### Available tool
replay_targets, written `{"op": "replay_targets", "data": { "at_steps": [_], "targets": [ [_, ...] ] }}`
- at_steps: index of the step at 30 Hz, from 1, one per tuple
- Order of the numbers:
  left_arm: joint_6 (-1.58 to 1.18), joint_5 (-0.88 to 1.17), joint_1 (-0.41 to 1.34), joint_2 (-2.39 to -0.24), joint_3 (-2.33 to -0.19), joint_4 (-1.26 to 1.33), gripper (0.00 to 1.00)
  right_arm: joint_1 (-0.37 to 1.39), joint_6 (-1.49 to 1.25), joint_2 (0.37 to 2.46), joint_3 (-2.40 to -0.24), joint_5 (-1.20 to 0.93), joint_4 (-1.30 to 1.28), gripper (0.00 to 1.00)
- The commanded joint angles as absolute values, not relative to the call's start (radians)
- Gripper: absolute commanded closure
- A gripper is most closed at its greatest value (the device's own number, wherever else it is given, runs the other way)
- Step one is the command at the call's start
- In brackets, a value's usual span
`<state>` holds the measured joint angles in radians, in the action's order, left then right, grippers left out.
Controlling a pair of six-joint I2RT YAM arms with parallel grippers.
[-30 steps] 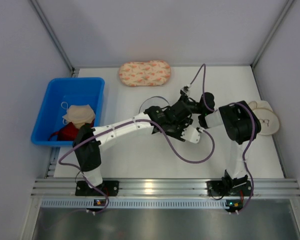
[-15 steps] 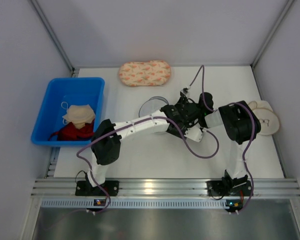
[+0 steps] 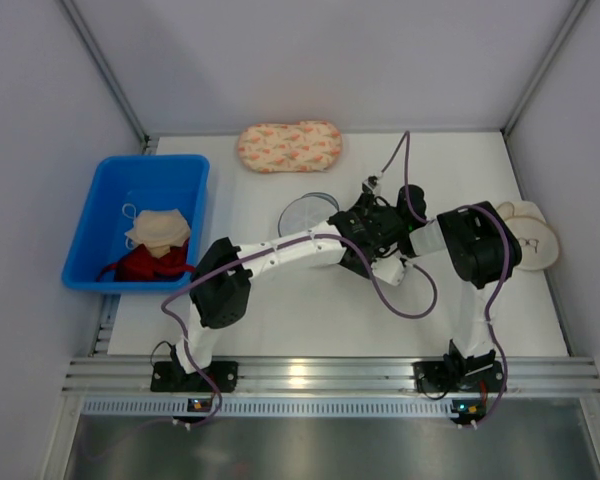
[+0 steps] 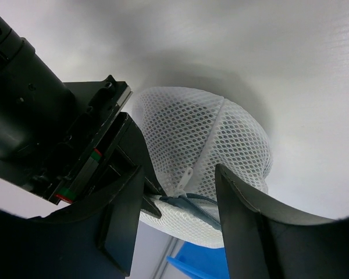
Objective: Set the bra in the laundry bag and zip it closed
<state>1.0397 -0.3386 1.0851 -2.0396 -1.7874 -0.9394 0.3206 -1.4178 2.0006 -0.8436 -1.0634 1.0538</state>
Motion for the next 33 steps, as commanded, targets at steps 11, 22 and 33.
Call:
{"op": "replay_targets", "data": {
  "at_steps": [11,22,33],
  "targets": [
    [1.137,-0.423,1.112,-2.016,-1.703,-0.953,0.42,0.344,-1.445,2.005,-0.859,-1.150,1.146,1.00],
    [1.150,-0.469,1.115,-2.049,-1.759,-0.951,0.39,0.345,-1.407,1.980,-0.842,-1.151,1.103,1.00],
    [1.149,-0.518,1.115,-2.074,-1.770,-0.953,0.46,0.350,-1.353,1.959,-0.836,-1.154,1.046,1.00]
  ]
}}
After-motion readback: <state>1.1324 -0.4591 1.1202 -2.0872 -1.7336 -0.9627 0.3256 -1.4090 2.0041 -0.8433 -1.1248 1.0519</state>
